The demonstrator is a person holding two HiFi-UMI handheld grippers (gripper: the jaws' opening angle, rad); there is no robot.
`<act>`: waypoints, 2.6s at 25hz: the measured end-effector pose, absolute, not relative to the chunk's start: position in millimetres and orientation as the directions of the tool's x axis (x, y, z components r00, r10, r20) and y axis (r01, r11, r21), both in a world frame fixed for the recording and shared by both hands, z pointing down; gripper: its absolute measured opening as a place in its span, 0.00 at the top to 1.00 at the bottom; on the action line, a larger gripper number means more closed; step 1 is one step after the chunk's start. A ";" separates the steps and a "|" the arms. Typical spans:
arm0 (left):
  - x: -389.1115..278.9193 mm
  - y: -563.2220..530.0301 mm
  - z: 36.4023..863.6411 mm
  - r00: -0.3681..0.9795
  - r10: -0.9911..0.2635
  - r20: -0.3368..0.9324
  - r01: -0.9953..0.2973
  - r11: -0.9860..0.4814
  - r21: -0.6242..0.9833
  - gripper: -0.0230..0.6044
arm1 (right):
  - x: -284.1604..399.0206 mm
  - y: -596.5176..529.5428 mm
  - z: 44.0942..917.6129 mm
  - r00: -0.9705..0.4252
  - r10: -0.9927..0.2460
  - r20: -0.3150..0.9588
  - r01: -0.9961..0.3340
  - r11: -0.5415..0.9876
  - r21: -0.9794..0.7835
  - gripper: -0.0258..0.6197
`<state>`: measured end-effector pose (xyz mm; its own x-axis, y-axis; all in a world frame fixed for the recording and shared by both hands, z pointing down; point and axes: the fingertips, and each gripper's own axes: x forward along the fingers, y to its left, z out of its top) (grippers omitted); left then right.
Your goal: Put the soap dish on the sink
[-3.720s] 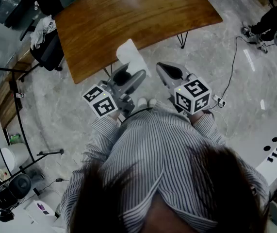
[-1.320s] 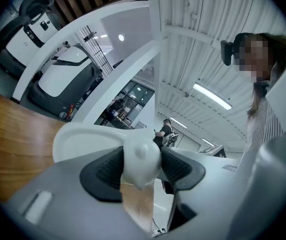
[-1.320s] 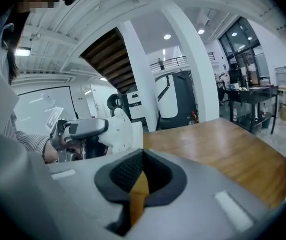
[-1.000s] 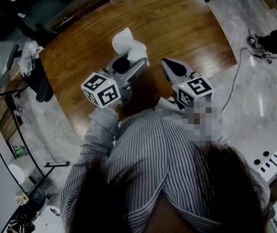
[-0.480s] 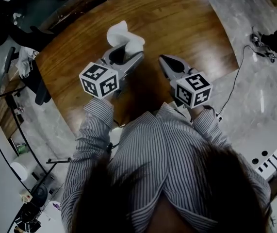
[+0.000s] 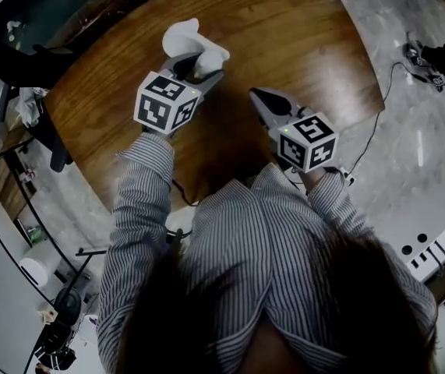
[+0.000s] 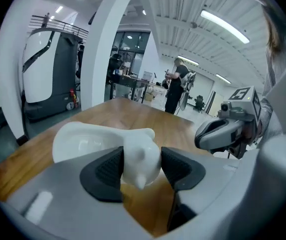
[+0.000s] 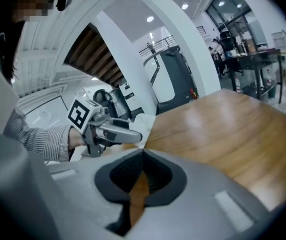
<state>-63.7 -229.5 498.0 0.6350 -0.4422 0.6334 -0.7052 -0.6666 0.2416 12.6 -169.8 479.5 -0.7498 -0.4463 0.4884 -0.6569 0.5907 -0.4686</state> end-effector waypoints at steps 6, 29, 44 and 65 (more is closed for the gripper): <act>-54.8 -239.1 520.5 0.565 -0.382 0.731 -0.663 -0.738 0.126 0.59 | 13.1 -174.0 494.3 -0.759 -0.422 0.496 -0.649 0.553 -0.522 0.96; -49.0 -241.7 571.8 0.301 -0.212 0.930 -0.418 -0.906 -0.071 0.59 | 27.2 -185.9 510.0 -0.749 -0.424 0.509 -0.663 0.485 -0.571 0.96; -62.1 -244.3 537.5 0.319 -0.395 0.862 -0.567 -0.808 -0.160 0.55 | 26.5 -181.0 488.2 -0.756 -0.426 0.497 -0.654 0.527 -0.543 0.96; -78.3 -165.4 409.7 0.391 -0.763 0.516 -0.897 -0.441 0.027 0.95 | -29.1 -155.8 414.6 -0.830 -0.399 0.391 -0.549 0.708 -0.444 0.96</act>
<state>-78.3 -165.4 409.7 0.3906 -0.7627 0.5155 -0.8971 -0.4411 0.0272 -29.1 -155.8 414.6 -0.8297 -0.3986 0.3909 -0.5493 0.7076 -0.4445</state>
